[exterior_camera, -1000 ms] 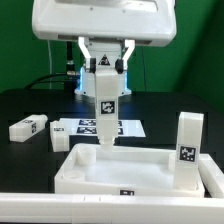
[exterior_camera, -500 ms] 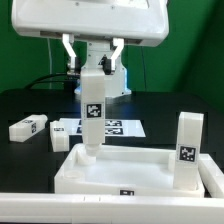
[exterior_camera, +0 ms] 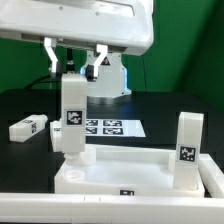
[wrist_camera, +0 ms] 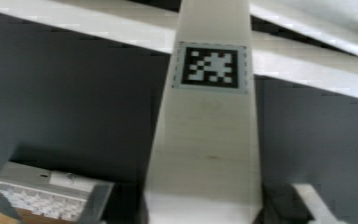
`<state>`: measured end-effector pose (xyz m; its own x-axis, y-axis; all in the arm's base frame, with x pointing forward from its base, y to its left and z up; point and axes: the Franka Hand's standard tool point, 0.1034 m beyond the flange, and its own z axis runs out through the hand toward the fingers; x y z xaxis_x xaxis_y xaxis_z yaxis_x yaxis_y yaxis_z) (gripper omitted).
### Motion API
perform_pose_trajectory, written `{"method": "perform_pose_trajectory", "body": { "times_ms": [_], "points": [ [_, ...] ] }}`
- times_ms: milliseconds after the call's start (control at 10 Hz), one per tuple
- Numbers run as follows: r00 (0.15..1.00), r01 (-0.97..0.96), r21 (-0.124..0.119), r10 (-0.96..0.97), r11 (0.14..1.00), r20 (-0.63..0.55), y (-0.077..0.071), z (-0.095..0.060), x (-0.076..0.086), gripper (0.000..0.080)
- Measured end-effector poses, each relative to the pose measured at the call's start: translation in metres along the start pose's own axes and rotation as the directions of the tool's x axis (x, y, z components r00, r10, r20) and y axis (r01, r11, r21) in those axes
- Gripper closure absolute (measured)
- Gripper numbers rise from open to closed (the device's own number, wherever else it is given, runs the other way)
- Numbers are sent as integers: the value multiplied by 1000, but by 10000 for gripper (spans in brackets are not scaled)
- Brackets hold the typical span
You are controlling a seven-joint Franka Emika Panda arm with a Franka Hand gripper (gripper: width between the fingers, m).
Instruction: Assemble desk
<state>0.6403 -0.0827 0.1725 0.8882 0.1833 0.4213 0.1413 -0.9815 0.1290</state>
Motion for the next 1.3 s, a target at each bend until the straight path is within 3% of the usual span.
{"method": "perform_pose_trajectory", "body": {
  "times_ms": [500,1300],
  "points": [
    [1000,3,8,-4,1000,27,-7,10,-15,511],
    [999,6,10,-6,1000,42,-9,19,-20,511]
  ]
}}
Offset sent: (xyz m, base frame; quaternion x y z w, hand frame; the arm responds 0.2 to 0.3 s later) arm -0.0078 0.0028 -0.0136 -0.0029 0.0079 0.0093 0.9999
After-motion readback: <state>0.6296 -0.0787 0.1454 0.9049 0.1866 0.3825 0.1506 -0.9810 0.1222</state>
